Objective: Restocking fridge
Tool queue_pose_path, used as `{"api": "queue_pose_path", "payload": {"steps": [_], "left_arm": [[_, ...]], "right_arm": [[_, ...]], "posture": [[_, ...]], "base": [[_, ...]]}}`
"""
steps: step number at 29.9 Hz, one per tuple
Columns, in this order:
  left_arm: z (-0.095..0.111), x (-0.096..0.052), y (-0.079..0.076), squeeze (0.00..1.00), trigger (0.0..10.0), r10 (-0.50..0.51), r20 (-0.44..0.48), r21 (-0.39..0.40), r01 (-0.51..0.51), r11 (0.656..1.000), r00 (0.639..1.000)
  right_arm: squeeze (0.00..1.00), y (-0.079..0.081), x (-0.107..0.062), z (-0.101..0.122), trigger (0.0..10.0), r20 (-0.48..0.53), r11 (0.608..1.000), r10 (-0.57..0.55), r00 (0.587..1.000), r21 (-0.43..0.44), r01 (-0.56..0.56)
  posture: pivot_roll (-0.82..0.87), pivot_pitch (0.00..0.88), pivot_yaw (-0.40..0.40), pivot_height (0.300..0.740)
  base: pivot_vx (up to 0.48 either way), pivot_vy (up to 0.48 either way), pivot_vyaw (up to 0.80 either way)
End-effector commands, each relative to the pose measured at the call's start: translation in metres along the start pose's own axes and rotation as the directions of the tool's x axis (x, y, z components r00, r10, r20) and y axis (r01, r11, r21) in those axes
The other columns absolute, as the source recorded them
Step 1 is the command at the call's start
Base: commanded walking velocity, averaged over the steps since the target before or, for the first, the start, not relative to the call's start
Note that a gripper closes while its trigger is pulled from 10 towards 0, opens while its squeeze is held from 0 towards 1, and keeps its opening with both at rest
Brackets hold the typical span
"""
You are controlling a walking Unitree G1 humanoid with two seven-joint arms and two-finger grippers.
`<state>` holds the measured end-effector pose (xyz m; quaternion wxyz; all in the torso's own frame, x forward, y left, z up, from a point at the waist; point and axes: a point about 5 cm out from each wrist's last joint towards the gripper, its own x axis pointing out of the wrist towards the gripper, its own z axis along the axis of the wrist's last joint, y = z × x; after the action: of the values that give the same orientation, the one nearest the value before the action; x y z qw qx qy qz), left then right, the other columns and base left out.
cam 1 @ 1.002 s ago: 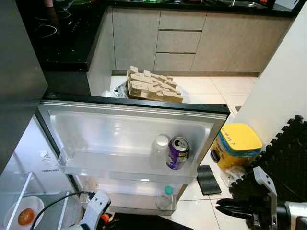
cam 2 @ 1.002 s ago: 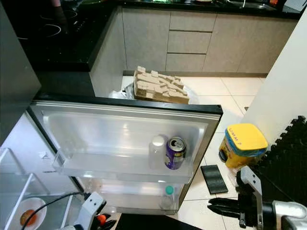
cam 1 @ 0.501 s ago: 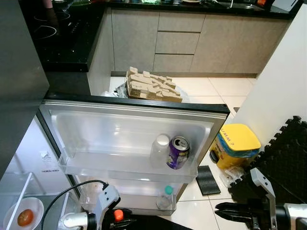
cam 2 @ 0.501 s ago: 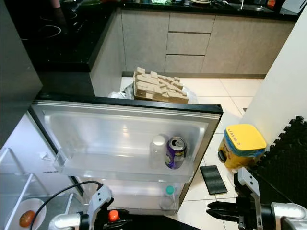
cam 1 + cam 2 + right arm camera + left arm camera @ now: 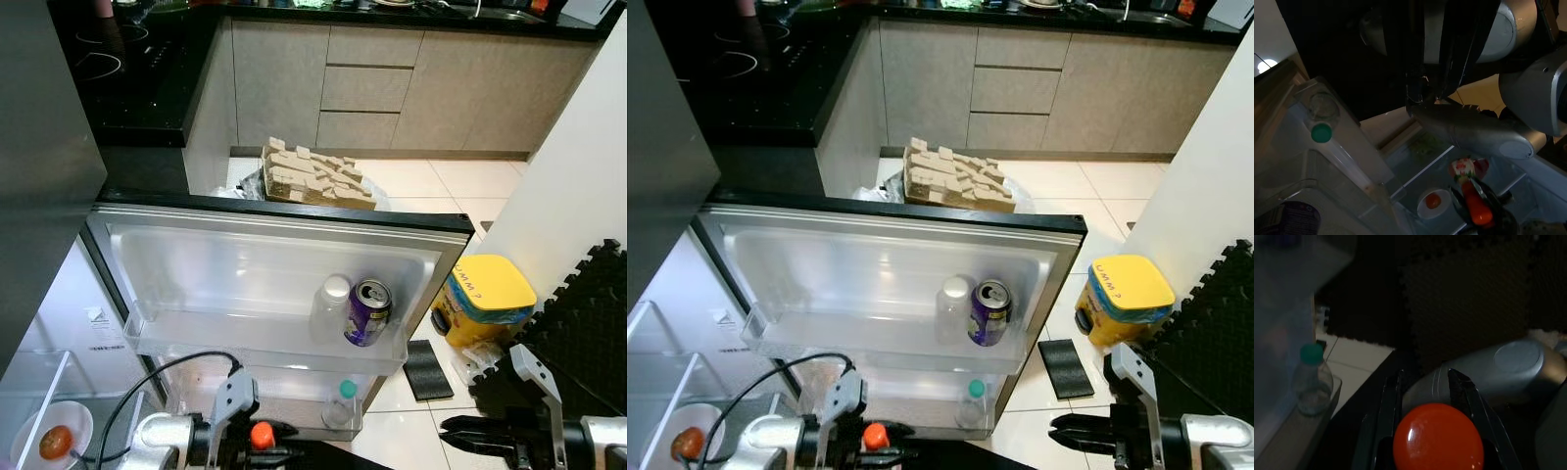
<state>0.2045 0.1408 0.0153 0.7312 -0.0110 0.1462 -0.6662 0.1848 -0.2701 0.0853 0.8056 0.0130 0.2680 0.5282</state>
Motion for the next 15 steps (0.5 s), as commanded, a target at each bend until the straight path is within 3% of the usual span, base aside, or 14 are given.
{"api": "queue_pose_path", "payload": {"steps": [1,15], "left_arm": [[0.0,-0.003,-0.003,0.0,10.0,-0.02,-0.001,-0.009,0.02,1.0,1.0],[0.022,0.003,-0.006,0.0,10.0,-0.072,0.065,-0.008,0.073,0.997,0.995]], "right_arm": [[0.0,0.0,-0.005,0.005,10.0,-0.003,1.0,-0.007,1.0,-0.017,0.007],[0.0,-0.004,-0.014,0.027,10.0,-0.01,0.992,-0.047,0.999,-0.119,0.046]], "posture": [[0.01,0.021,-0.067,0.74],[0.0,0.014,-0.066,0.74]], "base": [[0.0,0.0,0.0],[0.0,0.0,0.0]]}}
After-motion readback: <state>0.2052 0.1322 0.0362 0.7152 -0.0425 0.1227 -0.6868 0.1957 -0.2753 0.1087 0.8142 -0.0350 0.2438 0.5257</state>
